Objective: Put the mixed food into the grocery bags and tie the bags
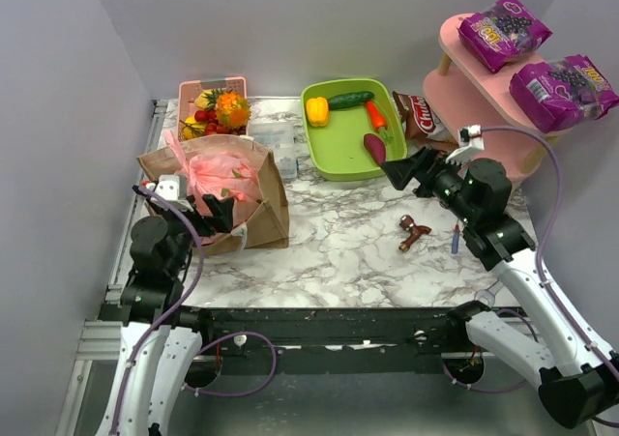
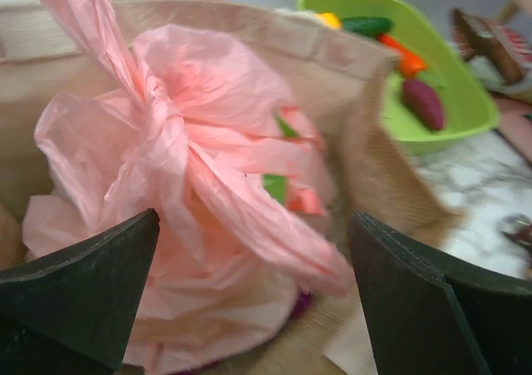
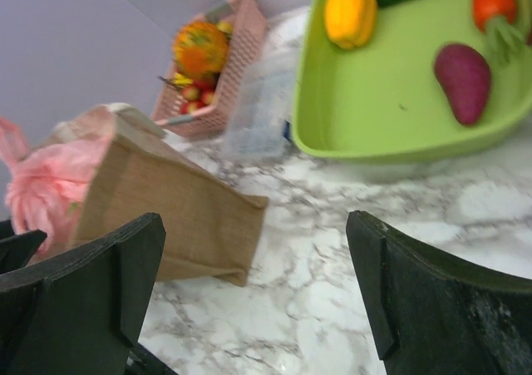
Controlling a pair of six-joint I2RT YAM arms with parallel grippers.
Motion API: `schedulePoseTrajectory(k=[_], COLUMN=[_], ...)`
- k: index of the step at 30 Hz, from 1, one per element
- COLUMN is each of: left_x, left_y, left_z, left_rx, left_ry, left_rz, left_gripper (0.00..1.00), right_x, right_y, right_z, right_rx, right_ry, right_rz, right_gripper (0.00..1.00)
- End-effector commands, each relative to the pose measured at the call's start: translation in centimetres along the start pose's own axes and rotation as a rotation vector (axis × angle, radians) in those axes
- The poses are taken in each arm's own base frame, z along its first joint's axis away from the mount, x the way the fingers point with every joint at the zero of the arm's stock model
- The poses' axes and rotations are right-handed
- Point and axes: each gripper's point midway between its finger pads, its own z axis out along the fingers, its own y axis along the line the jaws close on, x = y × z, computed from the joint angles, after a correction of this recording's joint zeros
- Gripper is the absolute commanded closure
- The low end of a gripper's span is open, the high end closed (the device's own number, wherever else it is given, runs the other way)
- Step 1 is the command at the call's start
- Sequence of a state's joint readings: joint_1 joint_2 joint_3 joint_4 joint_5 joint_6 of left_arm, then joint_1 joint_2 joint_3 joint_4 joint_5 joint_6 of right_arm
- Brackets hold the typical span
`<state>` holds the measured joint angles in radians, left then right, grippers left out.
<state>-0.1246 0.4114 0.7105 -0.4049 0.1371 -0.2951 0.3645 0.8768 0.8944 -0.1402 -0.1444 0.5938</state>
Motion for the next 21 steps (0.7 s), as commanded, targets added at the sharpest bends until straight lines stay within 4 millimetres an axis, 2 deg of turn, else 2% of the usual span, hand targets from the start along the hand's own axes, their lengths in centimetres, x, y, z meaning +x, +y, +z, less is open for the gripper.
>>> schedulePoseTrajectory(k=[1, 2, 4, 7, 8, 12, 14, 15, 17, 20, 21], left_x=[3.0, 4.4, 5.3, 6.4, 5.9, 7.6, 7.1, 6.8, 5.7, 3.8, 3.9], left_y=[7.4, 8.3, 9.1, 10.3, 11.0, 13.3, 14.7, 14.3, 13.8, 11.9, 11.4], left_z=[3.0, 3.5, 4.6, 5.4, 5.4, 8.2, 9.0, 9.4, 8.7, 7.7, 7.7], left_rx=[-0.301, -0.326, -0.329, -0.338, -0.379, -0.48, -0.55, -0.522, -0.505, -0.422, -0.402], left_ry=[-0.1, -0.104, -0.188, -0.329, -0.364, -0.217, -0.226, -0.239, -0.327, -0.384, -0.345], left_rz=[0.091, 0.096, 0.114, 0.157, 0.14, 0.213, 0.228, 0.237, 0.205, 0.209, 0.203], left_gripper=[0.02, 0.02, 0.02, 0.03, 0.03, 0.02, 0.02, 0.02, 0.02, 0.02, 0.02], right_x=[2.5, 3.2, 4.0, 5.6, 6.0, 7.7, 8.4, 8.2, 7.8, 6.2, 5.8], right_y=[-6.6, -7.9, -9.9, -12.3, -13.3, -17.1, -18.7, -19.4, -19.4, -16.9, -16.1], right_z=[0.4, 0.5, 0.8, 1.2, 1.4, 1.9, 2.1, 2.2, 2.4, 3.2, 3.6], right_rx=[0.248, 0.285, 0.343, 0.389, 0.419, 0.525, 0.582, 0.618, 0.655, 0.606, 0.575], right_ry=[-0.04, -0.041, -0.054, -0.041, -0.042, -0.004, 0.011, -0.007, -0.019, -0.004, -0.001], right_rz=[0.021, 0.006, -0.033, -0.132, -0.162, -0.305, -0.346, -0.338, -0.271, -0.196, -0.183], right_gripper=[0.0, 0.0, 0.0, 0.0, 0.0, 0.0, 0.0, 0.0, 0.0, 0.0, 0.0])
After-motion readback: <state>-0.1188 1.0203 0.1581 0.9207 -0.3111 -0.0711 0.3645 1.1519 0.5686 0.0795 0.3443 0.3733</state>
